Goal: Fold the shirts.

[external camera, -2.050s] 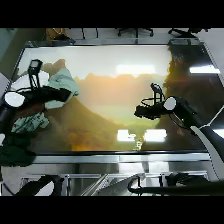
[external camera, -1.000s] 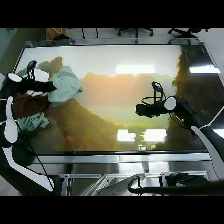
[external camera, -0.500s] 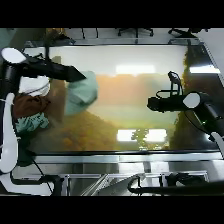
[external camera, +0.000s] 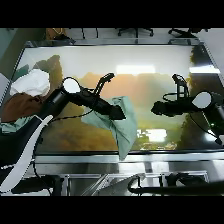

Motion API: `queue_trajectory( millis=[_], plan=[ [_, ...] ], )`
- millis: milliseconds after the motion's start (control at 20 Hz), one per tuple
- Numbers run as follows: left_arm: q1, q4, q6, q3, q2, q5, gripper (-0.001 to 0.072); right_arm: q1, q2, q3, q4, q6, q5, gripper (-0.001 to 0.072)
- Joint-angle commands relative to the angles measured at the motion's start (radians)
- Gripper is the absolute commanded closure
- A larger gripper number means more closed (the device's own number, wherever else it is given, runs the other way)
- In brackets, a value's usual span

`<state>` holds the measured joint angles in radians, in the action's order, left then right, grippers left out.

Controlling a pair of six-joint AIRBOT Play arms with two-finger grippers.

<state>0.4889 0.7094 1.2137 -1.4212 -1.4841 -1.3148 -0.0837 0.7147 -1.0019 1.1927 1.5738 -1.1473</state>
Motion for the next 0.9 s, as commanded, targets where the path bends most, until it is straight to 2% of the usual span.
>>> queue_trajectory(
  millis=[0,150,300,400,500,650,800,850],
  plan=[
    [-0.09,0.108,0.079,-0.087,0.001,-0.148,0.0018,0.002,0.01,-0.003,0.0,-0.034,-0.013,0.0091],
    [-0.261,0.252,0.097,-0.008,0.077,-0.19,0.0018,-0.002,0.053,0.003,-0.031,-0.04,-0.031,0.0091],
    [-0.423,0.298,0.083,0.26,0.17,-0.08,0.0018,-0.025,0.121,0.051,-0.116,-0.094,-0.039,0.0092],
    [-0.502,0.246,0.019,0.453,0.191,0.048,0.0018,-0.071,0.161,0.103,-0.159,-0.111,-0.037,0.0093],
    [-0.532,0.095,-0.087,0.583,0.152,0.183,0.0018,-0.133,0.199,0.139,-0.162,-0.122,-0.023,0.0095],
    [-0.51,-0.114,-0.231,0.636,0.028,0.329,0.0018,-0.233,0.25,0.15,-0.167,-0.127,0.01,0.0095],
    [-0.46,-0.128,-0.248,0.566,-0.1,0.372,0.002,-0.269,0.279,0.149,-0.195,-0.128,0.024,0.0097],
    [-0.449,-0.125,-0.246,0.523,-0.137,0.352,0.0082,-0.269,0.282,0.149,-0.208,-0.129,0.027,0.0098]
  ],
)
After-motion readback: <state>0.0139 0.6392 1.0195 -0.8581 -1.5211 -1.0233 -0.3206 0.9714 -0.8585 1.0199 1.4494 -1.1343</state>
